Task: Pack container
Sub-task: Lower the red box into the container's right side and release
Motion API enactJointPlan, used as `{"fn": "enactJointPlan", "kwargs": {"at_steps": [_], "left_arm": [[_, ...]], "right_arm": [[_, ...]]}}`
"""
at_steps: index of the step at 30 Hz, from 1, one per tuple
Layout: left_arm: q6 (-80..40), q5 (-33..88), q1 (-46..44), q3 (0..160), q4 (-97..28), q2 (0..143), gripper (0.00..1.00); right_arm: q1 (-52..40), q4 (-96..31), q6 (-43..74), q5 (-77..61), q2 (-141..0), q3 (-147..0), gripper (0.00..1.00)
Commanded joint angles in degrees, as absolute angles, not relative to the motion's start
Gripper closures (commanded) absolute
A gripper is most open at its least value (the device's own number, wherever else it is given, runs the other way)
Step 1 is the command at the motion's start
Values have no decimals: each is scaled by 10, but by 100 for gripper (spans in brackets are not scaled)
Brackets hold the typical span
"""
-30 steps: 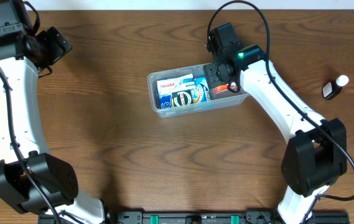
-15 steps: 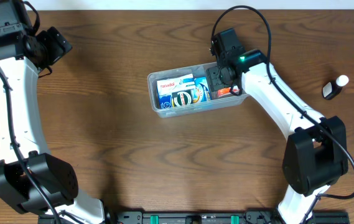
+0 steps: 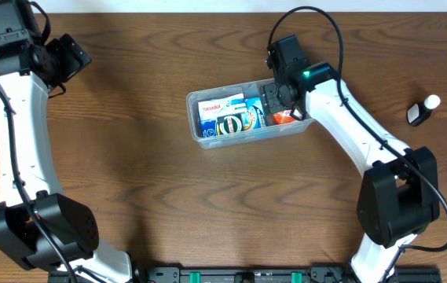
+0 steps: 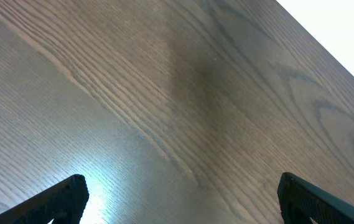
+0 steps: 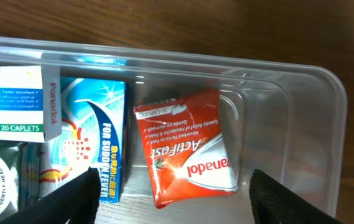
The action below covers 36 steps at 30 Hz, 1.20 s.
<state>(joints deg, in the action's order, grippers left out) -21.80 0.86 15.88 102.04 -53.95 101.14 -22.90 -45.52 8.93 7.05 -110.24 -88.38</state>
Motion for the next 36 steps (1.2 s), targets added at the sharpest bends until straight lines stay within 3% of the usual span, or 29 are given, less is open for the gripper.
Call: {"fn": "enactJointPlan", "kwargs": {"at_steps": [1, 3, 4, 8, 15, 36], "left_arm": [[-214, 2, 160, 1021, -542, 1013, 2], [-214, 2, 160, 1021, -542, 1013, 2], [-214, 2, 160, 1021, -542, 1013, 2], [-214, 2, 160, 1021, -542, 1013, 2], [-214, 2, 160, 1021, -542, 1013, 2], [-214, 2, 160, 1021, -542, 1013, 2]], "right_arm": [[-217, -454, 65, 71, -1107, -881, 29], [-216, -455, 34, 71, -1107, -881, 36], [-216, -456, 20, 71, -1107, -881, 45], [-209, -452, -16, 71, -1107, -881, 98], [-183, -460, -128, 71, -1107, -880, 99], [-167, -384, -66, 76, -1108, -800, 99]]}}
